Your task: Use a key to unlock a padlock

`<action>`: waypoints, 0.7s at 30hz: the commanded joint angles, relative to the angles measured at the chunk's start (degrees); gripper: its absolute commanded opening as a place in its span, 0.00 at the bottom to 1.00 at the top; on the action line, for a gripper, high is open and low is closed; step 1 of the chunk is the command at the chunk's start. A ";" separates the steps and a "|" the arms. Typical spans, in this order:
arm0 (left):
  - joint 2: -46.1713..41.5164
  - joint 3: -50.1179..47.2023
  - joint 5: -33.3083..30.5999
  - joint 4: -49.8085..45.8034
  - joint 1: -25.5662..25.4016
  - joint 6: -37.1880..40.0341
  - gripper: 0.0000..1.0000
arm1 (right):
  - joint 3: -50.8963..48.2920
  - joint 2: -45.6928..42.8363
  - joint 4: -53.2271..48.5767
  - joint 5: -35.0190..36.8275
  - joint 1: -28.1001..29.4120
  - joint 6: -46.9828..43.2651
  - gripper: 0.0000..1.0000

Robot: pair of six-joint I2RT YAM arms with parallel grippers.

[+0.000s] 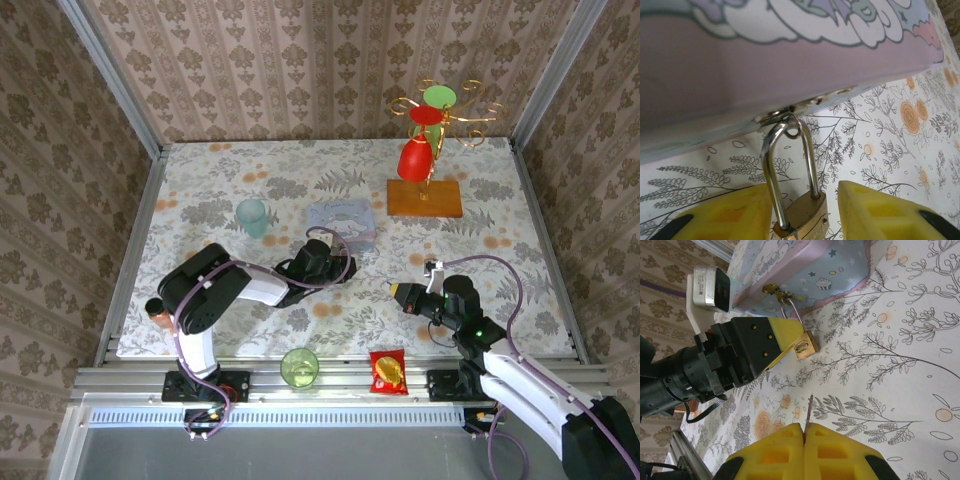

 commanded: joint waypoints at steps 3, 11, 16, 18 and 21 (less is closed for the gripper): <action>1.03 -1.15 0.39 1.88 0.03 -1.72 0.29 | -0.90 2.28 3.67 0.14 -0.42 0.28 0.00; 0.02 -1.85 -0.53 2.45 0.18 -4.18 0.17 | 0.89 10.77 11.47 -0.46 -0.27 2.44 0.00; 0.14 -4.34 -0.07 8.95 1.02 -10.50 0.10 | 1.29 21.82 25.13 -2.87 -0.31 10.10 0.00; 0.61 -5.98 0.11 14.11 1.36 -13.79 0.07 | 1.23 26.09 31.34 -4.02 -0.50 13.02 0.00; 1.08 -7.94 -0.27 20.45 1.61 -18.17 0.03 | 1.70 31.01 37.85 -5.00 -0.52 16.04 0.00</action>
